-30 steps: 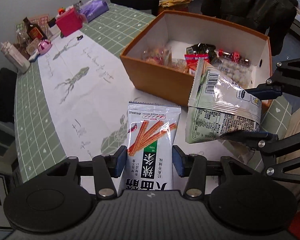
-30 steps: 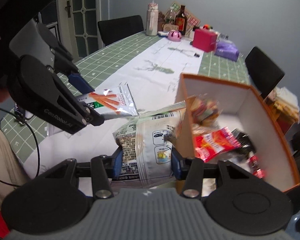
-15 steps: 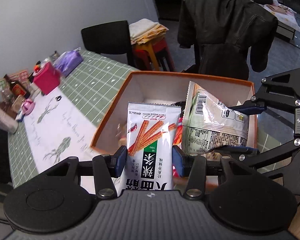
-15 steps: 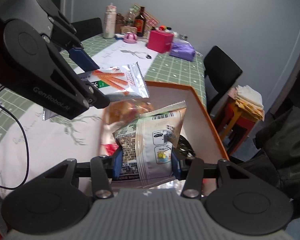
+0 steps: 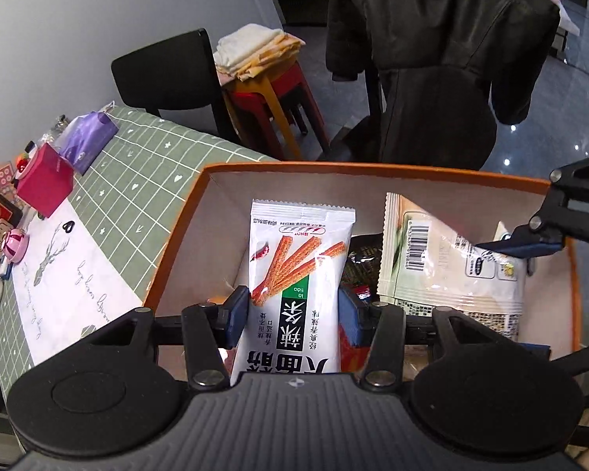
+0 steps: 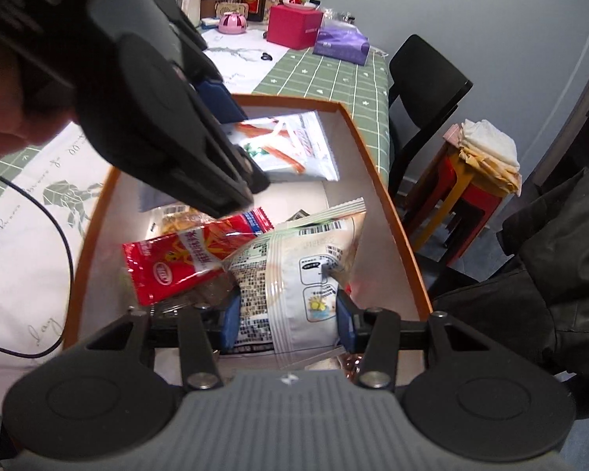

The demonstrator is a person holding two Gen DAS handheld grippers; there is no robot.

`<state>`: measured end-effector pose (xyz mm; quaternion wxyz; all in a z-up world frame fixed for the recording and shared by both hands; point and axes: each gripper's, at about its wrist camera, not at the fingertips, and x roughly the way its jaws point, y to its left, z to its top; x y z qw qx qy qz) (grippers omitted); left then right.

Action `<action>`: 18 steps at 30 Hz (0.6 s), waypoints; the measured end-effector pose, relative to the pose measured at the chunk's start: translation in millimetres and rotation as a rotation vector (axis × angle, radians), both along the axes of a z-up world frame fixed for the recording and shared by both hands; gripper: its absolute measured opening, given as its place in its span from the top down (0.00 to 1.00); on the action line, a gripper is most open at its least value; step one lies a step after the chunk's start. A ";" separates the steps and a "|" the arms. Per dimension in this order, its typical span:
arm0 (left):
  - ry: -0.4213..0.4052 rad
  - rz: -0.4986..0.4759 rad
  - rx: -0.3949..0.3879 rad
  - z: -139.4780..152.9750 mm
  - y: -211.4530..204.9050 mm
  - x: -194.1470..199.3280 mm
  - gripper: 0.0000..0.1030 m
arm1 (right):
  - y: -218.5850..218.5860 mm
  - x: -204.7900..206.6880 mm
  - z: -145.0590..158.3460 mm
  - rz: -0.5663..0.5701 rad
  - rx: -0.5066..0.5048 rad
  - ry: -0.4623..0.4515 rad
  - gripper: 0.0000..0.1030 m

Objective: Organize snacks
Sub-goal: 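Carry both held snacks into the orange box and open both tools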

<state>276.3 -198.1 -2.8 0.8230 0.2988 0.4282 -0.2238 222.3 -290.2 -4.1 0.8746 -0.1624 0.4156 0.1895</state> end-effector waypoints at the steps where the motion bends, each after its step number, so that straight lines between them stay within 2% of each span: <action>1: 0.006 0.004 0.009 -5.1 -0.7 2.7 0.47 | -0.5 2.5 -2.4 0.000 0.000 0.005 0.55; 9: 0.071 0.011 0.034 -35.9 -2.6 21.9 0.47 | -0.7 24.6 -18.9 -0.009 0.018 0.065 0.54; 15: 0.069 0.034 0.029 -49.5 -1.2 32.5 0.46 | -2.1 31.0 -24.0 -0.027 0.038 0.076 0.54; 17: 0.068 0.036 0.031 -51.6 -1.4 33.8 0.39 | -2.1 32.1 -25.1 -0.031 0.042 0.078 0.53; 18: 0.067 0.031 0.035 -52.2 -1.8 33.3 0.39 | -2.2 32.6 -25.6 -0.032 0.045 0.079 0.53</action>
